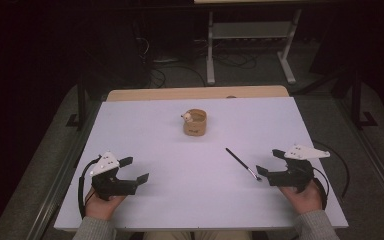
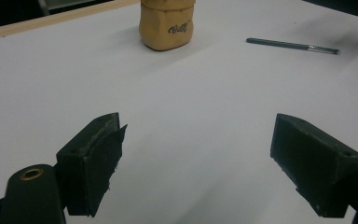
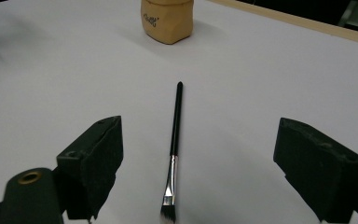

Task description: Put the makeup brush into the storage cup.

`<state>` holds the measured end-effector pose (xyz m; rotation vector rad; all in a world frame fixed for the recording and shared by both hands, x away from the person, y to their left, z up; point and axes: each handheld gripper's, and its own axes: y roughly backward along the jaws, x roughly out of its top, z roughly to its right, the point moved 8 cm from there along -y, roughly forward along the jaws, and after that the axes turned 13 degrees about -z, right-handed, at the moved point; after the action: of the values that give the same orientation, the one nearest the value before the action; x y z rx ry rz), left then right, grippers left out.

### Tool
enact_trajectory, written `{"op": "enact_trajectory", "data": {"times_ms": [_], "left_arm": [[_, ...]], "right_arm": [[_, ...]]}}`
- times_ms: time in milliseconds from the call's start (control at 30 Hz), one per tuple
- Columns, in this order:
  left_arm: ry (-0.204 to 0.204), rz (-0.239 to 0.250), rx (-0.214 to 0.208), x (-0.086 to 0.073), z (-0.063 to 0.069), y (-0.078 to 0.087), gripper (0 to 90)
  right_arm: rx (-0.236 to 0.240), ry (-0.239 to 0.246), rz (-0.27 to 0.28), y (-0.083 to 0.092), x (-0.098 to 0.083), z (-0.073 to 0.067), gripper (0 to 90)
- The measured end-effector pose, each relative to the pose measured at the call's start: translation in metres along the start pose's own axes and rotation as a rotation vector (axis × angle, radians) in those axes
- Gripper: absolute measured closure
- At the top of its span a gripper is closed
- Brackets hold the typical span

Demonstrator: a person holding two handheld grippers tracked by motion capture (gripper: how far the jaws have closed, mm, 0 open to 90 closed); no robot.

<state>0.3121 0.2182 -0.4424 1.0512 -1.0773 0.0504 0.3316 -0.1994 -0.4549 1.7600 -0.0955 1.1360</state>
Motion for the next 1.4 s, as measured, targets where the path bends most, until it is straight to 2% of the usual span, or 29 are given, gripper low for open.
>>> {"op": "enact_trajectory", "data": {"times_ms": [433,500,833,1033,1300,1400], "left_arm": [[-0.011,-0.004,-0.007,0.001,0.002,-0.001,16.1],[-0.014,-0.002,-0.005,0.0,0.002,-0.001,16.1],[-0.012,0.003,-0.006,0.0,0.001,-0.001,16.1],[-0.008,0.0,-0.001,0.0,-0.001,0.0,16.1],[-0.006,0.004,-0.001,0.0,-0.004,0.001,16.1],[-0.013,0.006,-0.003,0.001,-0.002,0.001,16.2]], "right_arm": [[-0.006,-0.006,0.004,0.002,0.0,0.001,14.5],[-0.014,0.007,0.0,0.004,0.0,0.001,14.5],[-0.014,0.01,-0.002,0.006,0.001,0.0,14.4],[-0.014,0.026,-0.001,0.009,0.011,-0.004,13.9],[-0.005,0.042,-0.05,0.009,0.018,-0.009,14.0],[-0.005,0.053,-0.052,0.009,0.023,-0.01,13.9]]}}
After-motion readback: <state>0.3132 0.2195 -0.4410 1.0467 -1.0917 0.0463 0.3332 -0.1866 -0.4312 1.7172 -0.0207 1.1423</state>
